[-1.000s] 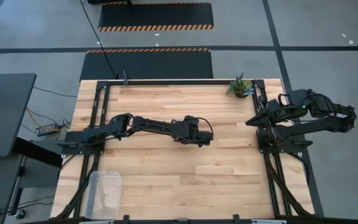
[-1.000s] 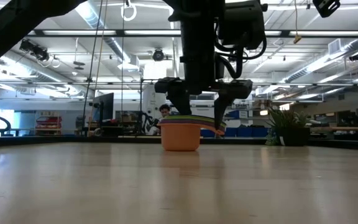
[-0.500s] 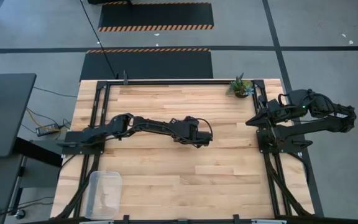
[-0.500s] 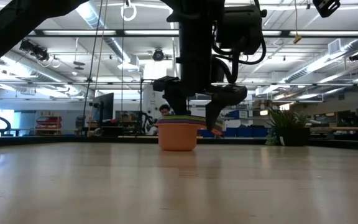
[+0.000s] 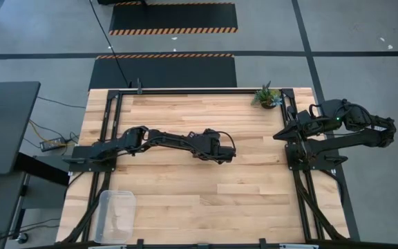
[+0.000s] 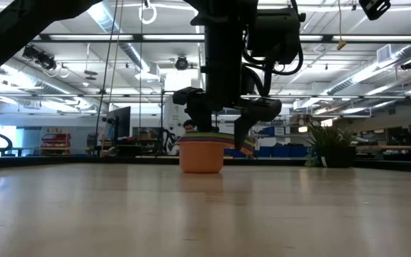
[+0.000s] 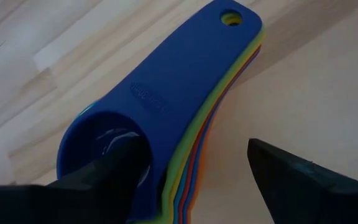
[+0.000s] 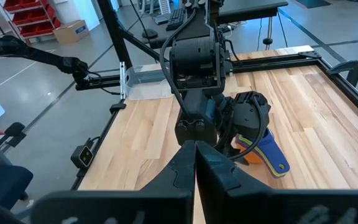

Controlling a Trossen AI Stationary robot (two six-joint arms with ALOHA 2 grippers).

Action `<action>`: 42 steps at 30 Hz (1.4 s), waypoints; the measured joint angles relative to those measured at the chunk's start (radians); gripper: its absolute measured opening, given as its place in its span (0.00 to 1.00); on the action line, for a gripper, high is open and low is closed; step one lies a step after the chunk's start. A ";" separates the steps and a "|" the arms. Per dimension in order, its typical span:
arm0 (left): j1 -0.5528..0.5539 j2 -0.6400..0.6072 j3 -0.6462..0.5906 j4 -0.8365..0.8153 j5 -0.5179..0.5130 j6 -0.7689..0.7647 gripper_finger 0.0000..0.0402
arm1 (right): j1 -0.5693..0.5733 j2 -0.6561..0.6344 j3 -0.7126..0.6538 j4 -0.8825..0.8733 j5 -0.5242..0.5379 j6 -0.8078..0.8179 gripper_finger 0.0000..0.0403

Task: Nest measuring cups in basket
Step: Put the stacked measuring cups into the transparent bin

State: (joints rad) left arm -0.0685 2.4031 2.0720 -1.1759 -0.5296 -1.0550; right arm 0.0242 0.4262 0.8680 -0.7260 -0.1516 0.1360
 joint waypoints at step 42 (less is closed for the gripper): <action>0.001 0.000 0.000 -0.043 -0.021 0.023 0.47 | 0.000 0.000 0.000 0.000 0.000 0.000 0.04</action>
State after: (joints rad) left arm -0.0672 2.4031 2.0720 -1.2192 -0.5509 -1.0317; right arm 0.0242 0.4263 0.8680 -0.7261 -0.1516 0.1360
